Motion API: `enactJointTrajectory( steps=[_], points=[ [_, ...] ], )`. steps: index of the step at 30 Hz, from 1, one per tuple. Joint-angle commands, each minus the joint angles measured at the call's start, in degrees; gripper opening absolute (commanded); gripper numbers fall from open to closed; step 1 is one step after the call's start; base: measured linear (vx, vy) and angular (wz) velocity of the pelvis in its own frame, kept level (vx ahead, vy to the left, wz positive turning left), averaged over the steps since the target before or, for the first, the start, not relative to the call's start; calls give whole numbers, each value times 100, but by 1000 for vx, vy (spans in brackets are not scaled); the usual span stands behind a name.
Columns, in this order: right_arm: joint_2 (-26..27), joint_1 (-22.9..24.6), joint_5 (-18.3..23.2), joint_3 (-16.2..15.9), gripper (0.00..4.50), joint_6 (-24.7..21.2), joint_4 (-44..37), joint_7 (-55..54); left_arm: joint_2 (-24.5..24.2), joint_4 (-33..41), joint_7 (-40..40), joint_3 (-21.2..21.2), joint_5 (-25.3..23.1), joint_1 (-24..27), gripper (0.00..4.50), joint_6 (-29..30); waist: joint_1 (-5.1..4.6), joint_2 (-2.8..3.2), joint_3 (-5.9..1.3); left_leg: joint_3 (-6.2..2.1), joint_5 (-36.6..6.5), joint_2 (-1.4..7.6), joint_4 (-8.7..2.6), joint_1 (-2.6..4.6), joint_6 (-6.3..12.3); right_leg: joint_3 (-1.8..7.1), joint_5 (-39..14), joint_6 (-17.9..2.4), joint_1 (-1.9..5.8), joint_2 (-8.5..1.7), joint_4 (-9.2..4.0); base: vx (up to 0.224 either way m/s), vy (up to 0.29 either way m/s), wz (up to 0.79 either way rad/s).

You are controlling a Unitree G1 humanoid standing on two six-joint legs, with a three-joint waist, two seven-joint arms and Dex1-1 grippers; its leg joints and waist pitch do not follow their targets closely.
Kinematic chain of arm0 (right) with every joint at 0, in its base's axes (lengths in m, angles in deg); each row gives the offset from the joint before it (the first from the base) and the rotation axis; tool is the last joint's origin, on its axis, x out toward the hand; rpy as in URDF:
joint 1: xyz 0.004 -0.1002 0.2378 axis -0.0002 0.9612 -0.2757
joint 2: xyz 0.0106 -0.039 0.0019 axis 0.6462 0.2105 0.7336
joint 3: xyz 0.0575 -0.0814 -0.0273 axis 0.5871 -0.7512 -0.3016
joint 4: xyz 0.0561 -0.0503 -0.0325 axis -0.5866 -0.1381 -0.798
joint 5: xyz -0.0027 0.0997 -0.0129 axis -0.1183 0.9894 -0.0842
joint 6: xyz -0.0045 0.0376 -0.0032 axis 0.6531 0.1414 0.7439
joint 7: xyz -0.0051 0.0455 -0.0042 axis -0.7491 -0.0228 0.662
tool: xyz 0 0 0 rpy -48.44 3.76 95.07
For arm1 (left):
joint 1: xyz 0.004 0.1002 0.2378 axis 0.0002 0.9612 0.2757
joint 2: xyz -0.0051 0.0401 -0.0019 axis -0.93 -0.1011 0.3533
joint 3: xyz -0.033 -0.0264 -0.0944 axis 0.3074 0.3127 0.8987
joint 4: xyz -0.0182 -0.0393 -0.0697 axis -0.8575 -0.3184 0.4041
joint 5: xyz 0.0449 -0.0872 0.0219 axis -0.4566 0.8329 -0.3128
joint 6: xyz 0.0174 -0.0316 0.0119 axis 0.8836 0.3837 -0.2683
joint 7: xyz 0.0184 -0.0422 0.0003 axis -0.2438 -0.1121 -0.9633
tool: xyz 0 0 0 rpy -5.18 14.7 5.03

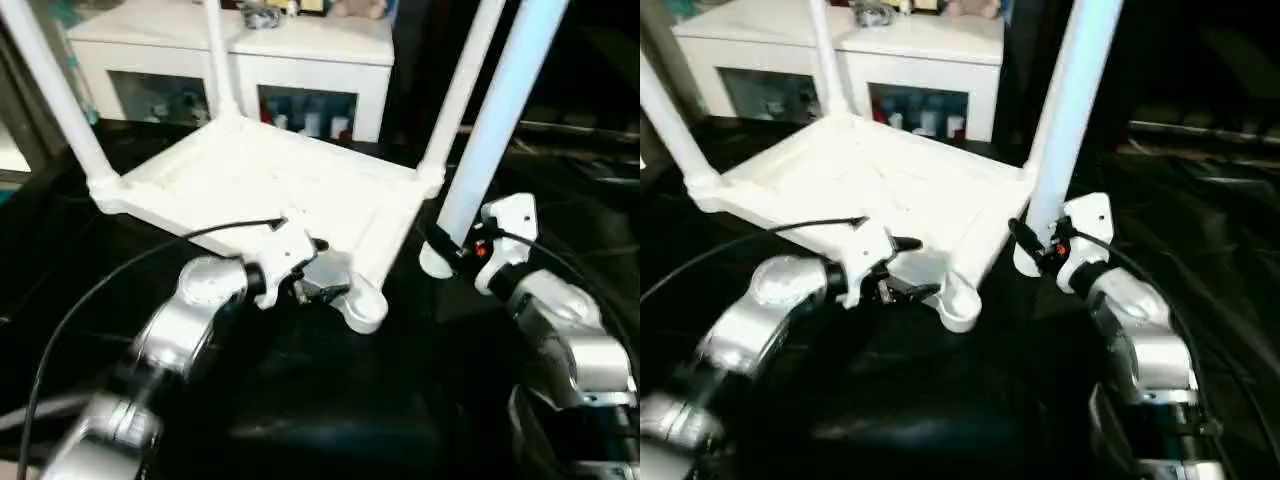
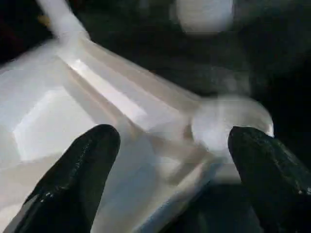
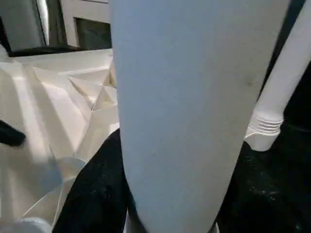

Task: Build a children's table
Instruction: Pick table leg

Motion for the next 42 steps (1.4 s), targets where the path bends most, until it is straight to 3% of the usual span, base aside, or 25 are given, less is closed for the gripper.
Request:
enactJointTrajectory(
  steps=[1,2,4,5,6,7,9,10,11,12,13,15,16,17,19,20,24,34,42],
  points=[
    [-107,54,43,102,190,-55,-115,94,-44,-454,239,-140,-256,-314,398,-202,-28,-8,-316,-198,-1730,424,-575,162,-301,280,-1552,-869,104,-448,-591,0,0,0],
    [-157,96,50,79,190,-60,-155,115,-74,-656,435,-229,-229,-478,380,-237,-29,34,-324,-201,-1652,419,-579,133,-308,276,-1370,-957,124,-458,-583,0,0,0],
    [-176,113,69,73,190,-71,-189,123,-94,-718,523,-277,-218,-535,376,-264,-14,3,-346,-187,-1524,431,-558,131,-235,272,-1039,-1126,125,-475,-545,0,0,0],
    [-193,130,92,74,190,-83,-225,132,-113,-778,577,-329,-228,-589,365,-293,-20,-11,-349,-185,-1375,436,-548,91,-171,266,-824,-1231,150,-481,-517,0,0,0],
    [-200,134,103,82,190,-87,-237,155,-117,-881,632,-357,-253,-649,349,-362,-19,38,-371,-183,-1202,434,-525,83,-109,258,-578,-1318,157,-480,-483,0,0,0],
    [-219,170,110,104,190,-93,-270,182,-81,-1080,630,-365,-321,-757,338,-460,-32,19,-378,-166,-1124,423,-510,80,-63,256,-450,-1349,155,-467,-487,0,0,0],
    [-233,226,119,130,190,-107,-322,208,-36,-1338,645,-370,-393,-897,331,-578,-18,11,-419,-153,-810,425,-461,81,80,252,77,-1463,168,-461,-431,0,0,0],
    [-233,226,119,130,190,-107,-322,208,-36,-1338,645,-370,-393,-897,322,-578,-11,36,-447,-141,-518,415,-425,60,203,244,557,-1540,171,-445,-389,0,0,0],
    [-241,261,126,140,190,-113,-351,222,2,-1544,688,-365,-435,-997,306,-678,9,20,-455,-136,-354,408,-406,46,335,235,860,-1607,177,-443,-360,0,0,0],
    [-234,280,122,127,190,-105,-357,223,1,-1637,774,-393,-464,-1042,306,-696,19,33,-453,-138,-344,428,-408,45,412,224,967,-1686,164,-451,-344,0,0,0],
    [-226,306,118,111,190,-94,-366,223,-1,-1759,887,-431,-502,-1103,287,-719,26,88,-438,-141,-405,419,-408,44,423,222,906,-1711,145,-448,-358,0,0,0],
    [-221,313,114,94,190,-83,-364,230,-15,-1804,974,-465,-526,-1127,277,-724,18,59,-426,-137,-676,442,-434,62,367,220,689,-1764,151,-455,-382,0,0,0],
    [-229,315,127,61,190,-64,-354,244,12,-2091,1103,-466,-554,-1253,277,-854,27,111,-415,-149,-820,451,-447,66,308,221,511,-1774,150,-465,-394,0,0,0],
    [-227,313,132,51,190,-49,-342,248,15,-2197,1133,-468,-568,-1313,255,-904,27,122,-405,-144,-999,450,-456,88,234,224,305,-1768,142,-468,-423,0,0,0],
    [-226,312,136,46,190,-41,-335,251,25,-2311,1151,-469,-580,-1370,244,-967,20,81,-392,-143,-1167,453,-479,86,147,226,81,-1758,153,-469,-444,0,0,0],
    [-219,314,138,43,190,-28,-330,253,17,-2371,1159,-492,-611,-1406,230,-1020,18,114,-387,-149,-1180,456,-485,75,117,231,54,-1748,153,-476,-449,0,0,0],
    [-191,354,116,46,190,-16,-335,264,65,-2616,1238,-462,-669,-1515,193,-1115,20,134,-380,-149,-1155,463,-487,71,109,236,22,-1741,149,-484,-454,0,0,0],
    [-186,379,70,-23,190,-17,-350,254,154,-2950,1567,-520,-813,-1682,111,-1182,22,102,-384,-147,-985,465,-482,53,230,230,163,-1781,163,-495,-435,0,0,0],
    [-203,352,-29,-141,190,16,-311,295,8,-2732,2797,-937,-1077,-1787,59,-323,22,63,-380,-119,-743,469,-480,54,369,235,299,-1840,163,-512,-435,0,0,0]
  ],
)
